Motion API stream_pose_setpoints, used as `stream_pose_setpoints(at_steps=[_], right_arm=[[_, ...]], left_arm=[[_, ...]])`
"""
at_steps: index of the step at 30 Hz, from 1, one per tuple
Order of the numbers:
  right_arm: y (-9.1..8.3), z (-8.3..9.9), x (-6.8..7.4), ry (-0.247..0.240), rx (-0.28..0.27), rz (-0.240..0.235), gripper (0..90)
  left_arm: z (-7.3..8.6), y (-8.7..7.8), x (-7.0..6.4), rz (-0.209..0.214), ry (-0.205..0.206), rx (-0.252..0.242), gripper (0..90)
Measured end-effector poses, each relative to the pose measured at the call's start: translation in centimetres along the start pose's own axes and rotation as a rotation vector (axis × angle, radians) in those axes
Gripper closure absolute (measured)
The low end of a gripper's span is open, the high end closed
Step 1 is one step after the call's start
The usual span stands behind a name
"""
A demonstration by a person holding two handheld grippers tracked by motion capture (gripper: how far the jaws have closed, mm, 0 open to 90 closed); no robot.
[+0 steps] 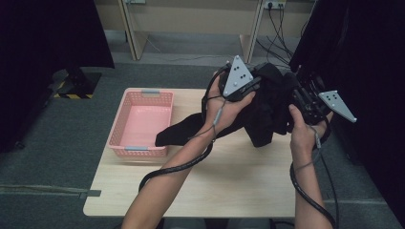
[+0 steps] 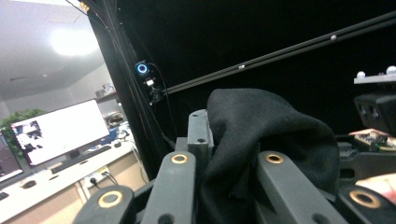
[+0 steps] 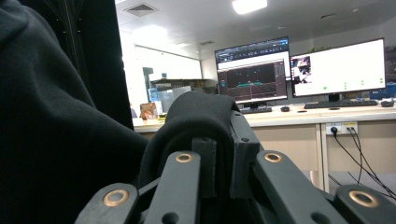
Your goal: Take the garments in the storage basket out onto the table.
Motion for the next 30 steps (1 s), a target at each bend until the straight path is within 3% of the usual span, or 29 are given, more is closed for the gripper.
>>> stream_pose_setpoints(at_steps=[6,16,23,30], right_arm=[[-0.7,0.3,-1.0,0.002,0.007,0.025,83.5],[-1.5,0.4,-1.9,0.013,0.006,0.046,83.5],[-1.4,0.6,-1.9,0.005,0.018,0.043,82.9],[0.0,1.5,-0.5,-0.014,0.06,0.009,82.4]], left_arm=[[0.0,1.4,-1.1,0.022,-0.002,0.009,81.6],[-0.1,2.2,-1.7,0.034,-0.001,0.013,81.6],[0.5,1.1,-0.6,0.014,0.01,0.038,81.2],[2.1,-0.9,1.3,-0.019,0.003,0.07,81.2]])
Point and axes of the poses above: each handheld gripper's, and its own axes: y roughly forward along the jaws, z roughly out of its underside, x roughly to its left, the point moved 4 cm from there along y, roughly forward along the jaws, and after that the axes turned 9 degrees about x, right-handed, at the moved point
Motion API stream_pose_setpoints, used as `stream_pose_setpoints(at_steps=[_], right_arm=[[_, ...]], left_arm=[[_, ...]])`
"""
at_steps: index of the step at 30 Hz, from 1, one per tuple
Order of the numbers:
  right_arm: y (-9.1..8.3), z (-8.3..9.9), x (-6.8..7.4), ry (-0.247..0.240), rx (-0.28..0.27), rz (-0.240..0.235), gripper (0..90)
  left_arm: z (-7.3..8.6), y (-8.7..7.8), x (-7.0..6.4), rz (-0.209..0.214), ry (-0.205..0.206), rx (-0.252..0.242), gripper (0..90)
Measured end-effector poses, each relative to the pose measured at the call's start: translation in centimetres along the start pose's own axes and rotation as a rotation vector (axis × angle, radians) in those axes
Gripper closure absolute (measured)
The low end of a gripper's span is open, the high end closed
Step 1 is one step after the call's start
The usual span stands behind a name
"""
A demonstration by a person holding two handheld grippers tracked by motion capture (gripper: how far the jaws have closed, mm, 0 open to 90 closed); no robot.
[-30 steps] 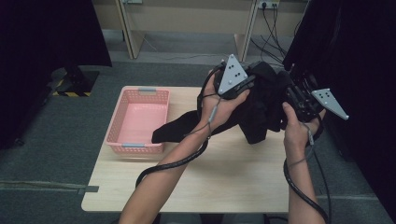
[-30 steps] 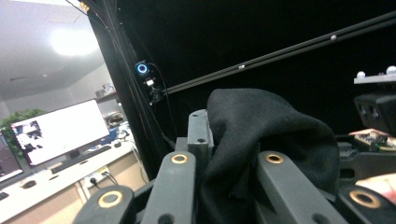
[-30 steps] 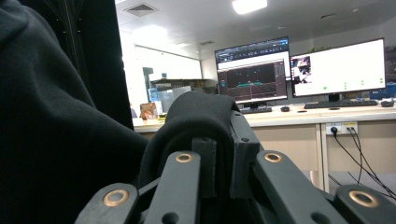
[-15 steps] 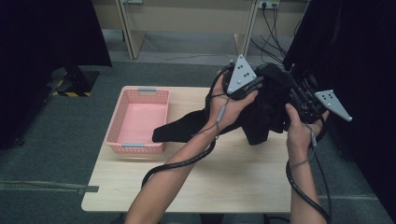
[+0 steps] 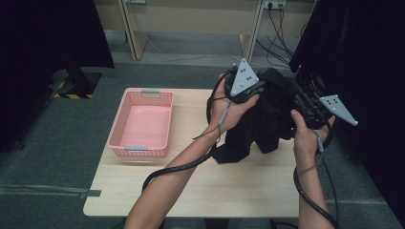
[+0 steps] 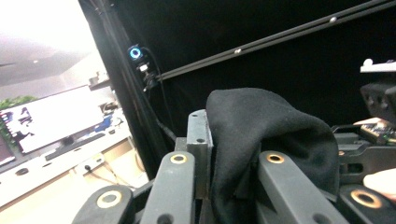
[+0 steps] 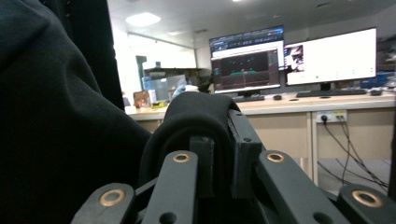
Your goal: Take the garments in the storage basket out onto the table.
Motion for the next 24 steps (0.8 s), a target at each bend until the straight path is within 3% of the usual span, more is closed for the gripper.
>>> stream_pose_setpoints(at_steps=[10,14,24], right_arm=[[2.4,2.0,2.7,-0.05,0.094,-0.069,81.1],[3.0,2.8,3.2,-0.06,0.124,-0.08,81.0],[3.7,4.2,3.6,-0.071,0.178,-0.101,80.4]], left_arm=[[3.1,-2.3,2.1,-0.037,-0.017,0.045,80.7],[4.6,-2.8,2.6,-0.047,-0.02,0.074,80.3],[6.5,-3.5,3.1,-0.058,-0.031,0.096,79.9]])
Point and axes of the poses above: each handheld gripper's, and its own axes: y roughly forward along the jaws, z roughly out of its underside, x roughly to its left, the point moved 4 cm from there along y, roughly forward along the jaws, and after that the axes turned 9 degrees about x, right-handed, at the moved point
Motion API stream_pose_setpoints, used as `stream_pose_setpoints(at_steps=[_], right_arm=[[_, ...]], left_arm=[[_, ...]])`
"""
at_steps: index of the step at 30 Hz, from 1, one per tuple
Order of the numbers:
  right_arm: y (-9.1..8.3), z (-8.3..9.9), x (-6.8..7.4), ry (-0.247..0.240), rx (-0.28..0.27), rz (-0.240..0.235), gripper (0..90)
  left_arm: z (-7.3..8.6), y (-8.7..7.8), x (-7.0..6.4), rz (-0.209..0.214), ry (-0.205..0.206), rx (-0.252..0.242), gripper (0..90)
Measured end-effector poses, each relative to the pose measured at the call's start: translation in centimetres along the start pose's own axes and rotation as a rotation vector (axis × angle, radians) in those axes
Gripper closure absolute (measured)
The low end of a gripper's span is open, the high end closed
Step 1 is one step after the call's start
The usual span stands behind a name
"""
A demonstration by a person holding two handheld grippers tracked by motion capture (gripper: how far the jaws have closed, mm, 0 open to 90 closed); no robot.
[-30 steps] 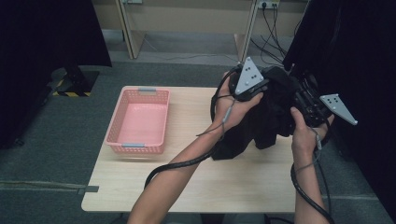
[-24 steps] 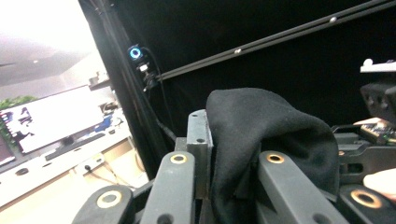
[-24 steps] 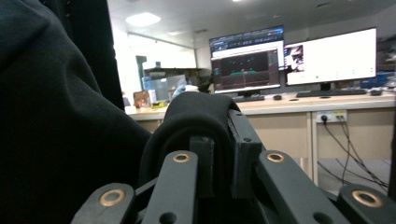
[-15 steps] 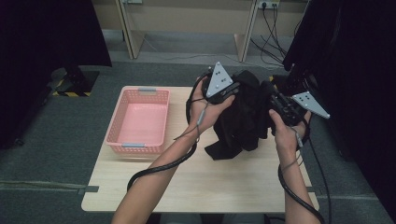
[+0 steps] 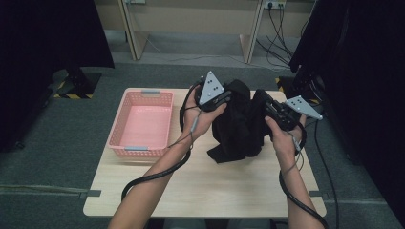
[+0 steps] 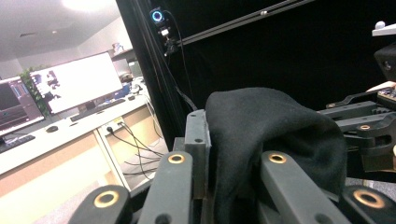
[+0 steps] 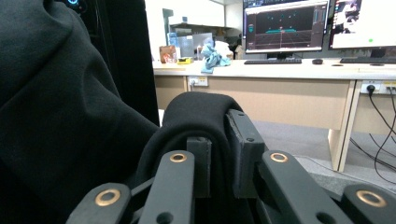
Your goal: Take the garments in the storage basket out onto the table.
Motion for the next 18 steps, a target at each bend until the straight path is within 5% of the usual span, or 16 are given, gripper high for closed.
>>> stream_pose_setpoints(at_steps=[18], right_arm=[[1.4,2.4,0.5,-0.015,0.092,-0.03,78.6]], left_arm=[[3.7,0.6,0.0,-0.006,-0.029,0.06,79.3]])
Point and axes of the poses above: each handheld gripper's, and its own axes: y roughly forward along the jaws, z roughly out of its underside, x roughly to its left, the point moved 4 cm from there along y, roughly forward along the jaws, and after that the axes turned 9 degrees about x, right-handed, at the moved point
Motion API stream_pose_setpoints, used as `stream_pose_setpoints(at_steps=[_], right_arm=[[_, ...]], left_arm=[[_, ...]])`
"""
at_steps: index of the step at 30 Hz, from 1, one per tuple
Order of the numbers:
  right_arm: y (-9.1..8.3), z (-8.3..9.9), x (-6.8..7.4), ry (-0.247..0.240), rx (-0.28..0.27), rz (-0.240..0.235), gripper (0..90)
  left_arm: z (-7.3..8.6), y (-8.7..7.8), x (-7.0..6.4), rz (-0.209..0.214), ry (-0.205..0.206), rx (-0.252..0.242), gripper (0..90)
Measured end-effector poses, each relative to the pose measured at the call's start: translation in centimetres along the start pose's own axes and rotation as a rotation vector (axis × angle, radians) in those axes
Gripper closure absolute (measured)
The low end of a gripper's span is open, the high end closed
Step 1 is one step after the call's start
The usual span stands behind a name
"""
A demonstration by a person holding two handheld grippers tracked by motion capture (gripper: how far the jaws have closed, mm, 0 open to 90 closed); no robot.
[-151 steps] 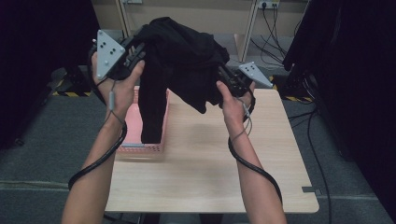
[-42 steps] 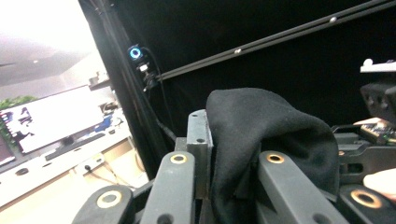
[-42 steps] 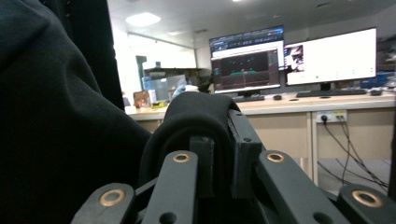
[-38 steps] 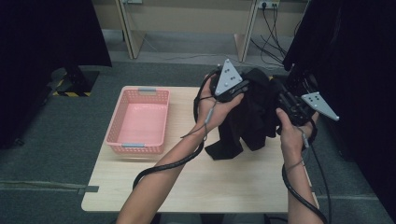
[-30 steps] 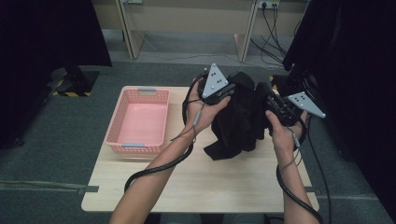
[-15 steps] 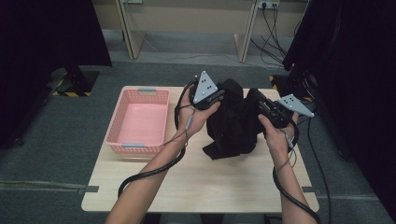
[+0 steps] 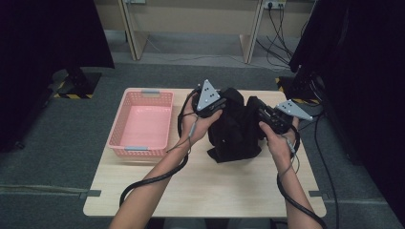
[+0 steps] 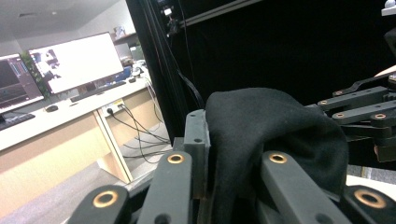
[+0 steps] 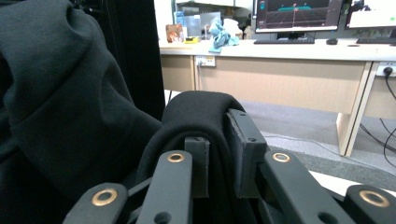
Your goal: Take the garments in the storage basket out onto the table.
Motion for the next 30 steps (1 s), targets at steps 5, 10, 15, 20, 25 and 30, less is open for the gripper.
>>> stream_pose_setpoints(at_steps=[5,10,15,20,25,30], right_arm=[[0.6,0.8,0.1,0.019,0.018,-0.01,77.8],[1.2,1.6,0.1,0.024,0.045,-0.01,76.7],[1.6,2.3,0.2,0.023,0.067,-0.013,76.4],[2.4,3.6,0.3,0.03,0.109,-0.014,75.6],[3.0,4.7,0.5,0.03,0.14,-0.019,75.0],[3.7,5.7,0.8,0.035,0.171,-0.027,74.0]], left_arm=[[1.0,0.4,0.0,-0.004,0.001,0.025,78.6],[2.0,0.7,0.0,-0.009,-0.001,0.046,78.5],[2.7,1.0,0.0,-0.011,-0.004,0.062,77.9],[3.7,1.4,-0.1,-0.014,-0.006,0.084,77.6],[5.4,2.1,-0.3,-0.017,-0.011,0.123,77.4],[7.0,2.8,-0.3,-0.022,-0.035,0.154,77.2]])
Point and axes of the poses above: each handheld gripper's, and its own axes: y roughly forward along the jaws, z roughly out of its underside, x roughly to its left, the point moved 4 cm from there along y, roughly forward along the jaws, and after that the axes turned 9 degrees about x, right-handed, at the moved point
